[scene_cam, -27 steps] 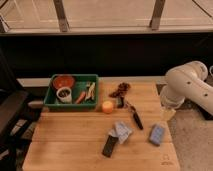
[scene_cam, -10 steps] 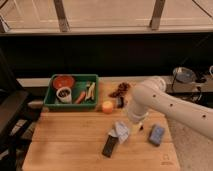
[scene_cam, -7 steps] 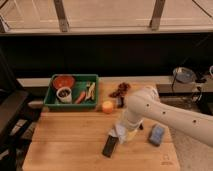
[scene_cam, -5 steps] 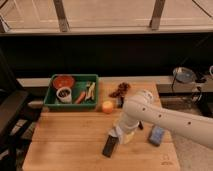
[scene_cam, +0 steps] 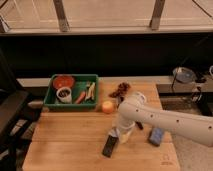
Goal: Wipe table surface with towel
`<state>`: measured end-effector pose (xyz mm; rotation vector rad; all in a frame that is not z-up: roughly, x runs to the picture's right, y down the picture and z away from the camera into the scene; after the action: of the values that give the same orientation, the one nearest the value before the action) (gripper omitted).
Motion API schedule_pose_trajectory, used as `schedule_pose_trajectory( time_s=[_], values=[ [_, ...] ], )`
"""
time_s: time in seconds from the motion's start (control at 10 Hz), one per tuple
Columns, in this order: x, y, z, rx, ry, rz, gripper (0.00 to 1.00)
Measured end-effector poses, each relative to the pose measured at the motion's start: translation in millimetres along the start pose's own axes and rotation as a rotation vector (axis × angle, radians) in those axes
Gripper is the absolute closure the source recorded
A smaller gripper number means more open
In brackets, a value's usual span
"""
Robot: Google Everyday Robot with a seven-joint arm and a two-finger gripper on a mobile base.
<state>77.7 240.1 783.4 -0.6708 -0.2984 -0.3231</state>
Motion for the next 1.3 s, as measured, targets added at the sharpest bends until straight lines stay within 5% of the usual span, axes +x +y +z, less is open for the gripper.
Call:
schedule_pose_trajectory(
  time_s=[0.3, 0.6, 1.3],
  values=[
    [28, -4, 10, -0.03, 0.032, 0.022, 0.55],
    [39, 3, -8, -0.032, 0.004, 0.021, 0.8],
    [42, 4, -18, -0.033, -0.015, 0.025, 0.81]
  ],
)
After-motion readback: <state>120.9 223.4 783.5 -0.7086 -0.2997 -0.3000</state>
